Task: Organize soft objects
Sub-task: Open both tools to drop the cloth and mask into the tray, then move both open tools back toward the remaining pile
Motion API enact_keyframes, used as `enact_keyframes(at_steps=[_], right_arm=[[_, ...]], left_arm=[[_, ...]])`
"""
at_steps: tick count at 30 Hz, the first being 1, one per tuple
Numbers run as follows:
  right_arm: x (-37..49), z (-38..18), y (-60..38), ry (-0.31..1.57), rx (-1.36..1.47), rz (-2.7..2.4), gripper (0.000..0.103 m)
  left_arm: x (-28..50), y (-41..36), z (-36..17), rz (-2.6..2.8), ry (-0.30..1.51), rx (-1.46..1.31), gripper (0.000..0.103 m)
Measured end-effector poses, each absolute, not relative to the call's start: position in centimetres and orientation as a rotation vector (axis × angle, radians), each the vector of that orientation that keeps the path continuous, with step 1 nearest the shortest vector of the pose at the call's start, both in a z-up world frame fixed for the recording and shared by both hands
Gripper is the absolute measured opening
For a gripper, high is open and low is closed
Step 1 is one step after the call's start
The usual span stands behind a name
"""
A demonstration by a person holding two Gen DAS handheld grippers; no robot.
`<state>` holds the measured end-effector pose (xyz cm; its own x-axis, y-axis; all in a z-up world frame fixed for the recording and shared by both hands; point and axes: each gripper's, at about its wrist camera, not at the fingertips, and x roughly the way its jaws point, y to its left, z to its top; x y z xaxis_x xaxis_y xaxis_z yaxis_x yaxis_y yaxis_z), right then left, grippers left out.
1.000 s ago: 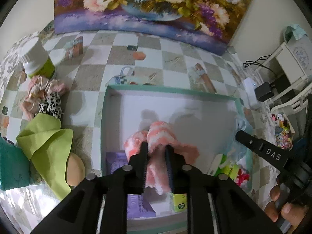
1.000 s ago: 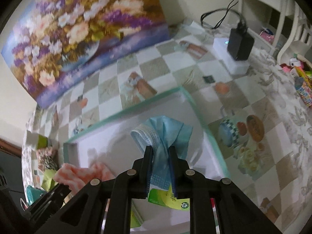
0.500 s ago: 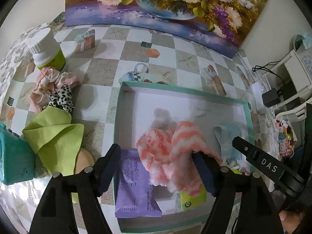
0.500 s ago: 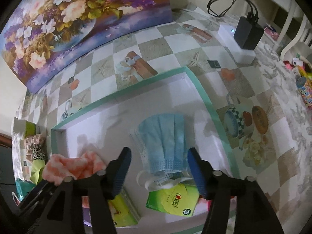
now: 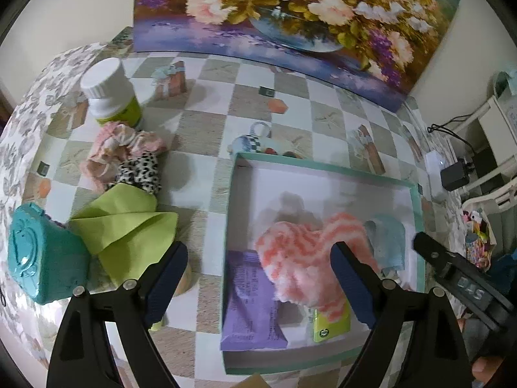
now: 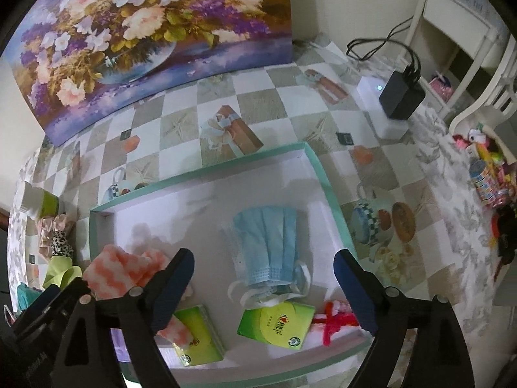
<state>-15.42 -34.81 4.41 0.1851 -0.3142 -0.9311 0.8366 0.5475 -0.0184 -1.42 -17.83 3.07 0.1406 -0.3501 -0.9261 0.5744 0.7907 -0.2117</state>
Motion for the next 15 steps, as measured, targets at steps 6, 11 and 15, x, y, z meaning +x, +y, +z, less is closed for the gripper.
enact_keyframes(at_steps=[6,11,15], right_arm=[[-15.8,7.0,-34.5,1.058,0.559,-0.889,0.102],[-16.1,9.0,-34.0,1.009,0.572,-0.887,0.102],[-16.1,10.5,-33.5,0.971,0.566,-0.887,0.102]], left_arm=[[-0.8,-16.6,3.2,-0.615,1.288,0.251,0.09],[0.0,-15.0,4.4,-0.593,1.266,0.233,0.09],[0.7,-13.8,5.2,-0.57,1.25,0.222,0.09]])
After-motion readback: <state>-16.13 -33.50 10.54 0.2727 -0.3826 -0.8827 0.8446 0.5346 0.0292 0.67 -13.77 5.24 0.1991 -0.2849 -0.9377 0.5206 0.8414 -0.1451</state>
